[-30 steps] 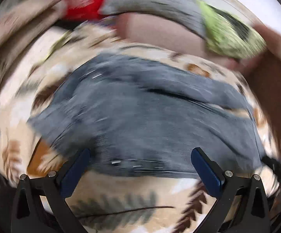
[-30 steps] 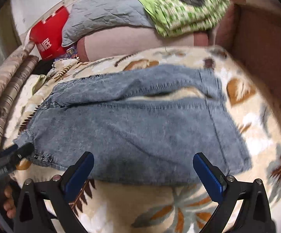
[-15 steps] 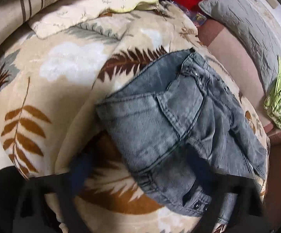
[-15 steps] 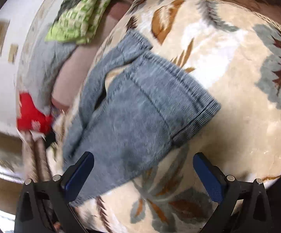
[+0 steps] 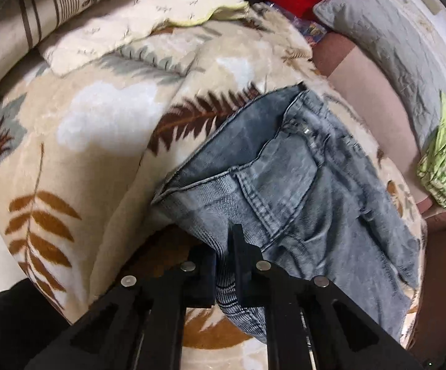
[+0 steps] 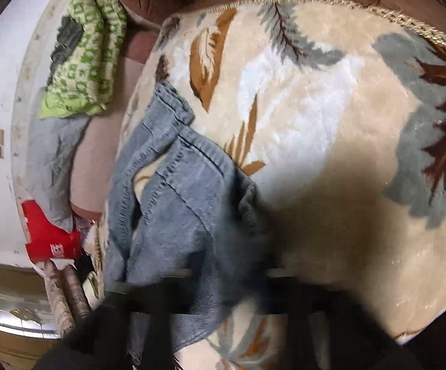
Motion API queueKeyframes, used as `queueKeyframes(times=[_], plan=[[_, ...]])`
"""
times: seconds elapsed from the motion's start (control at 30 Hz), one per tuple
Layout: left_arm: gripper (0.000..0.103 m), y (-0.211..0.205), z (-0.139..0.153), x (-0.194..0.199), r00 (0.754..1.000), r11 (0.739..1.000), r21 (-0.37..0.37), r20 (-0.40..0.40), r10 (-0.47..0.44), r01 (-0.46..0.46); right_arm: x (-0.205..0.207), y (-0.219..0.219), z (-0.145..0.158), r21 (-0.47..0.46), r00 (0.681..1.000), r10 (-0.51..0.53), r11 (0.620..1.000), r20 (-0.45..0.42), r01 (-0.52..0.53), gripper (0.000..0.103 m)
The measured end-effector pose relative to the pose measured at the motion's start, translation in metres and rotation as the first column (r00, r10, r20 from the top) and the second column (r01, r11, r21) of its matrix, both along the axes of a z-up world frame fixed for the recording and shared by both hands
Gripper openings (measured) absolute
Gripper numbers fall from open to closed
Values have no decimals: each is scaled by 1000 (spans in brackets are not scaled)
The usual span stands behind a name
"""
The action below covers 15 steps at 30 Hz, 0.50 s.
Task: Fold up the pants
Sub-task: 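Grasp the jeans waistband with the left tool while the right tool grasps the waistband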
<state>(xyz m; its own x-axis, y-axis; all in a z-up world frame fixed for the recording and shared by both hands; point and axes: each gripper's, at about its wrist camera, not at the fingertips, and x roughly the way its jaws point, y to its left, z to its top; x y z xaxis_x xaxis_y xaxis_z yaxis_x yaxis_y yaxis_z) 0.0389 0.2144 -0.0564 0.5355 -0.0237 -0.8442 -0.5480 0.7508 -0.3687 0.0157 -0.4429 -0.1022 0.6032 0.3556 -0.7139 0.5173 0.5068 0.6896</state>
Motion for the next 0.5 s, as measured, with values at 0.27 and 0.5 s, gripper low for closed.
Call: queueKeyframes(times=[0.27, 0.5], plan=[[8, -25, 62, -66, 986, 993, 117, 164, -30, 11, -27, 12, 80, -347, 988, 122, 934, 99, -81, 6], [39, -11, 9, -78, 997, 993, 116, -78, 30, -21, -35, -8, 30, -366, 983, 132, 915, -129, -171, 49]])
